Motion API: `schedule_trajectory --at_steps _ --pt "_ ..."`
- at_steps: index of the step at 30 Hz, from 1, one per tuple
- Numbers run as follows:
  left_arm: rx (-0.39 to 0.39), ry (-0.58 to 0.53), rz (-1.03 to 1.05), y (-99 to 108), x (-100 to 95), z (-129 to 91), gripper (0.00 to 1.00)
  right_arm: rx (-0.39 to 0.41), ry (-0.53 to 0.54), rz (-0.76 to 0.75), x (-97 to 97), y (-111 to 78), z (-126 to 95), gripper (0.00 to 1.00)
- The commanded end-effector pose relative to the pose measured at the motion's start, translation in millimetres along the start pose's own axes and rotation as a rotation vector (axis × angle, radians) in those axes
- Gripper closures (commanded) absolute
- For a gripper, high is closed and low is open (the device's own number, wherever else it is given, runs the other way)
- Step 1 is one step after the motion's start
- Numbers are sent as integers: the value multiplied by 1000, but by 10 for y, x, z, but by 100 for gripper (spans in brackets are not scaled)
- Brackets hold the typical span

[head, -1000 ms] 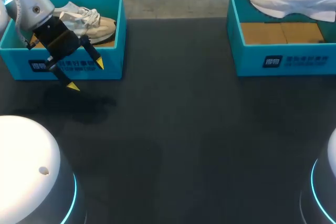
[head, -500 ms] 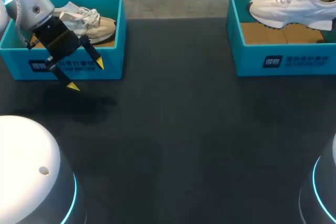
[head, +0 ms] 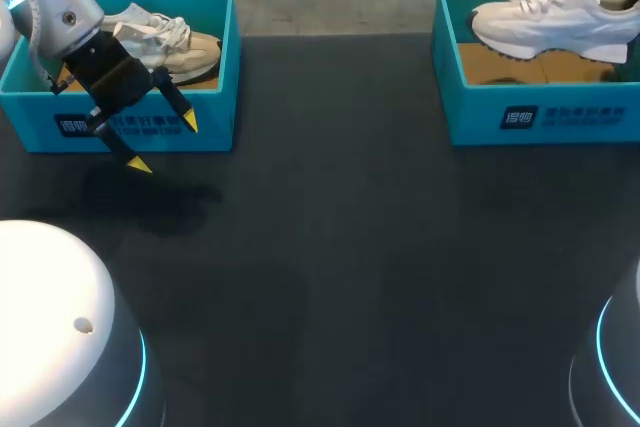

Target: Take the shoe out of the shoebox, open the shoe tongue, remove and reinsert the insole, then place the shoe into the shoebox

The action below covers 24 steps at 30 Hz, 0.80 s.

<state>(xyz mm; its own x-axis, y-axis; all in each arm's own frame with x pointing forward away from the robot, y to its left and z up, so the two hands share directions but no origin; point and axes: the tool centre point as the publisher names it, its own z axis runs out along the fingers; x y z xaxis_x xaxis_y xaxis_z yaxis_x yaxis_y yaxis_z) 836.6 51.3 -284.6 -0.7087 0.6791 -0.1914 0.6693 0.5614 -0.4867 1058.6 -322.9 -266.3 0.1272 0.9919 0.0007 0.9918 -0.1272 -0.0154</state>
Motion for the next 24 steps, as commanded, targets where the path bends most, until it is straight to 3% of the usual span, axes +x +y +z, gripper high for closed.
schedule_trajectory --at_steps 1,24 --pt "-1 4 0 4 -5 -5 0 2 0 14 -13 55 106 100" --pt "-1 4 0 4 -5 -5 0 -2 -22 20 -73 147 432 100"
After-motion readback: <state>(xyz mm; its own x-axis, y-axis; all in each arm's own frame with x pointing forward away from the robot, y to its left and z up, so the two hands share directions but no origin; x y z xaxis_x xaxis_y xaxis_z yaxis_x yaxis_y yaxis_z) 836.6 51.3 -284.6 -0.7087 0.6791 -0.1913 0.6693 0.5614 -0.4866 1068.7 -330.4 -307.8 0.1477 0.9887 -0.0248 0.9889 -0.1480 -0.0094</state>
